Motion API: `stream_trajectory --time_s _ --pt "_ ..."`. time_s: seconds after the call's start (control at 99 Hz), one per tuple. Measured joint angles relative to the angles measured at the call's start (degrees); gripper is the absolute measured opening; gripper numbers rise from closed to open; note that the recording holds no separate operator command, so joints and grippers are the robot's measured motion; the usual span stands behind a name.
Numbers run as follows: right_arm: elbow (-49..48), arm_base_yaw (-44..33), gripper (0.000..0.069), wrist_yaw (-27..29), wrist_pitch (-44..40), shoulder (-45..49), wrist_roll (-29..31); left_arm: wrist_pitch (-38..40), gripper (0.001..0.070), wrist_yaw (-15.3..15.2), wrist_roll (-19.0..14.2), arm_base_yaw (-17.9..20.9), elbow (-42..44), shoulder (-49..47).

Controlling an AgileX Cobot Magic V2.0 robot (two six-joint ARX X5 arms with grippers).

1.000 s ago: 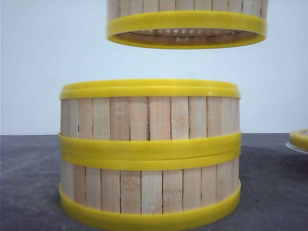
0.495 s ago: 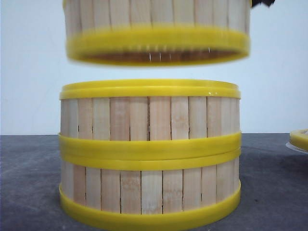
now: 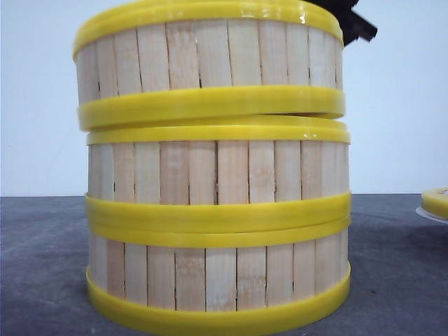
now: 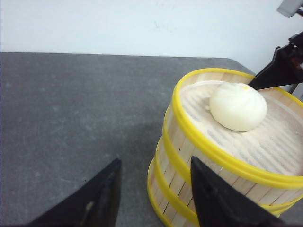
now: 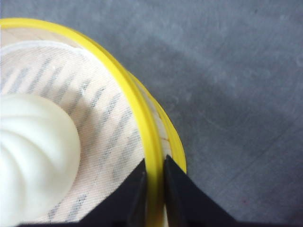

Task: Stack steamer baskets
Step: 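Lower the basket onto the stack, open the right gripper, withdraw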

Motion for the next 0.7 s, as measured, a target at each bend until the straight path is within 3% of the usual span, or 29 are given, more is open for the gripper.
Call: stream_trajectory --time_s 0.586,0.697 --pt "0.00 0.00 0.0034 2.10 -1.86 0.15 -0.59 0.04 0.0269 0.00 0.04 0.00 0.00 0.00" --pt "0.00 0.00 0.0120 2.51 -2.21 0.15 -0.74 0.04 0.0269 0.00 0.04 0.00 0.00 0.00"
